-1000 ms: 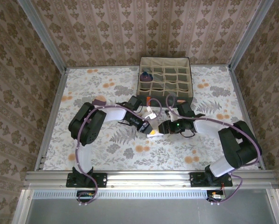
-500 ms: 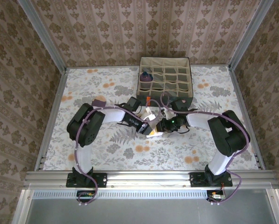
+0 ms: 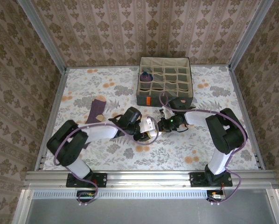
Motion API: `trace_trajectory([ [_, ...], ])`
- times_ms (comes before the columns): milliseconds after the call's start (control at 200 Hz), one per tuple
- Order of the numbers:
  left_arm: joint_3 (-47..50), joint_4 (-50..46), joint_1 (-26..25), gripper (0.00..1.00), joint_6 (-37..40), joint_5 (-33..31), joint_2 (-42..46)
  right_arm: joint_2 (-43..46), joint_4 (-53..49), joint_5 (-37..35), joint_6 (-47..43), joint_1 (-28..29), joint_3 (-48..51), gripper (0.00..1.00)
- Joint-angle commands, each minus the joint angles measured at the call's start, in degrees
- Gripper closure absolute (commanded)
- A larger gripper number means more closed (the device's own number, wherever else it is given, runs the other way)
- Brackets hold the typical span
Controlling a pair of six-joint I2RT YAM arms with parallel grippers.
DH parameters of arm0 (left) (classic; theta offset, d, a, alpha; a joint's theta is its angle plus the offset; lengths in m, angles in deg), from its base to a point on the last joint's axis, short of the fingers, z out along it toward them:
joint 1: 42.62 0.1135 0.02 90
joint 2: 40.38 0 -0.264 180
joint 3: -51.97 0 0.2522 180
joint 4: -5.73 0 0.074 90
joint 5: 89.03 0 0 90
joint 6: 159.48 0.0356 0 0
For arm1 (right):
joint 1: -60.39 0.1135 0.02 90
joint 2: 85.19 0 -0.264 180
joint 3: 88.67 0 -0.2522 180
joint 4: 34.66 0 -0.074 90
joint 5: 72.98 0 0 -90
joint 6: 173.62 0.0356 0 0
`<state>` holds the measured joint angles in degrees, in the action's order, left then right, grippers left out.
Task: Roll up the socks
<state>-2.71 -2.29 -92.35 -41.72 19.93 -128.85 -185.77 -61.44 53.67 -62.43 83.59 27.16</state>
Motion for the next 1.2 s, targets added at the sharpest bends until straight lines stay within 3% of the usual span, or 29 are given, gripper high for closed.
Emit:
trace_trajectory([
  [0,4.0,10.3,-2.6,0.65,6.3,-11.0,4.1,-2.3,-6.1,-5.7,-0.5,0.2,0.6,0.89],
  [155,4.8,11.8,-7.5,0.59,12.1,-18.2,4.6,-2.2,-6.3,-5.4,-0.6,0.5,0.5,0.89],
  [345,1.7,9.3,-9.9,0.56,13.1,-19.8,-1.1,-1.7,-7.1,-5.4,-0.6,1.1,0.1,0.89],
  [475,-1.5,6.3,-10.5,0.59,12.1,-22.5,-6.3,-0.9,-7.5,-5.4,-0.4,1.3,0.3,0.89],
  [560,-2.5,5.0,-10.5,0.69,11.4,-23.4,-8.7,-0.2,-7.8,-5.5,-0.1,1.6,0.5,0.89],
  [685,-2.0,4.4,-10.3,1.0,10.3,-21.2,-9.9,1.1,-8.5,-5.5,0.0,1.6,0.7,0.81],
  [890,1.8,6.9,-8.3,1.0,7.8,-15.2,-8.5,8.0,-12.8,-6.3,-0.4,0.6,-0.2,0.64],
  [1195,7.8,12.3,-4.9,1.0,6.4,-3.0,-5.1,11.8,-21.4,-10.4,-3.2,-0.9,-8.1,0.61],
])
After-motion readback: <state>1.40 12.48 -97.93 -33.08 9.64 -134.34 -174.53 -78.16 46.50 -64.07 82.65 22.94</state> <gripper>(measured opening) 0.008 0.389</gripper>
